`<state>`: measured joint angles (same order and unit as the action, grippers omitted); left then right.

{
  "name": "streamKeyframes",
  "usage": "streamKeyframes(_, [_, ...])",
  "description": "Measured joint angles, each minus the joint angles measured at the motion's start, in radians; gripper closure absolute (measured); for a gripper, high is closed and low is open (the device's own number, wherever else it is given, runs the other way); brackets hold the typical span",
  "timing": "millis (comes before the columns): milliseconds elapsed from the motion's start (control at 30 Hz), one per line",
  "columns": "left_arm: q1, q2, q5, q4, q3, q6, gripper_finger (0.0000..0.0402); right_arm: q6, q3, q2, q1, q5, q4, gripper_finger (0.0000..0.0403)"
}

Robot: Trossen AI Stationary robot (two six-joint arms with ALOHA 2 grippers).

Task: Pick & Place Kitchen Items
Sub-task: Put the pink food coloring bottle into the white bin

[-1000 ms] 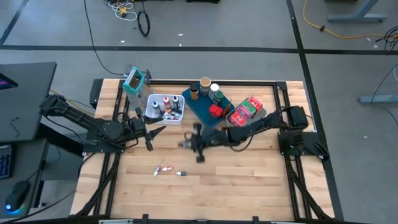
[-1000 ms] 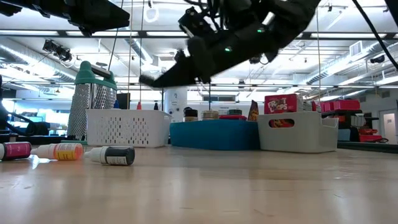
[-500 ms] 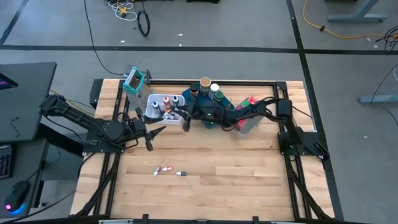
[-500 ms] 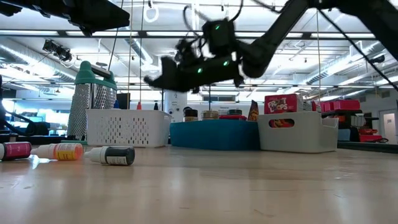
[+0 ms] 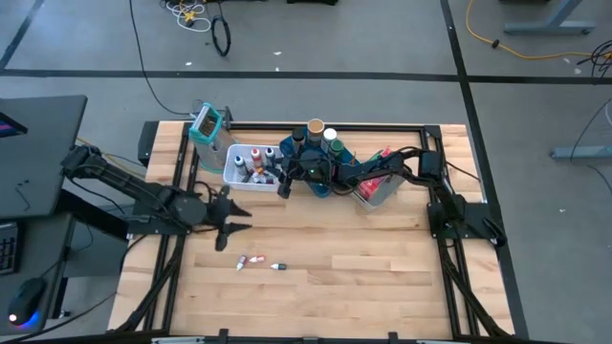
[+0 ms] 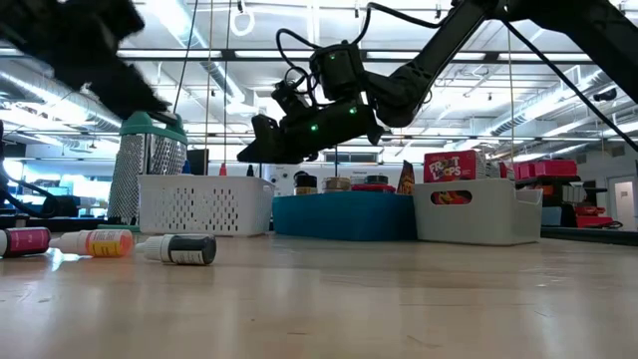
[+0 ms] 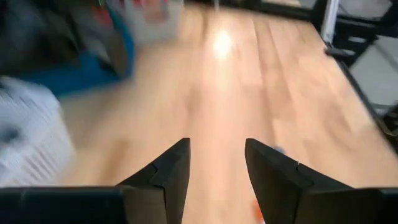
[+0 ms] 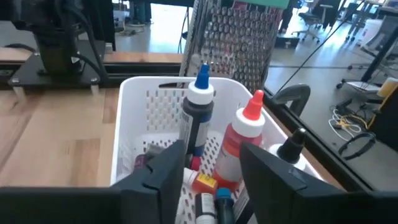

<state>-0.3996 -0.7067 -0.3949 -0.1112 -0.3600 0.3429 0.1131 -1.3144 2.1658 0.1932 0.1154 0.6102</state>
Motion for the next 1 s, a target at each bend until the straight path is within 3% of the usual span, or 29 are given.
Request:
streamKeyframes(100, [-0.009, -0.013, 0.076, 0.012, 0.050, 0.134, 0.0239, -0.007, 0.000, 0.000, 0.000, 0.000, 0.003, 0.0222])
streamKeyframes(233, [-0.061, -0.078, 0.097, 0.035, 0.086, 0.250, 0.0239, -0.048, 0.000, 0.000, -0.001, 0.000, 0.003, 0.0212])
streamKeyframes(467, [-0.177, -0.280, 0.108, 0.145, 0.020, 0.287, 0.0239, -0.052, 0.000, 0.000, 0.000, 0.000, 0.004, 0.0214])
streamKeyframes(833, [-0.270, -0.613, 0.073, -0.171, -0.193, 0.610, 0.0239, -0.055, 0.000, 0.000, -0.002, -0.003, -0.001, 0.0216])
streamKeyframes(1000, [-0.295, -0.740, 0.053, -0.214, -0.248, 0.721, 0.0239, -0.112, 0.000, 0.000, -0.004, -0.012, -0.005, 0.0216])
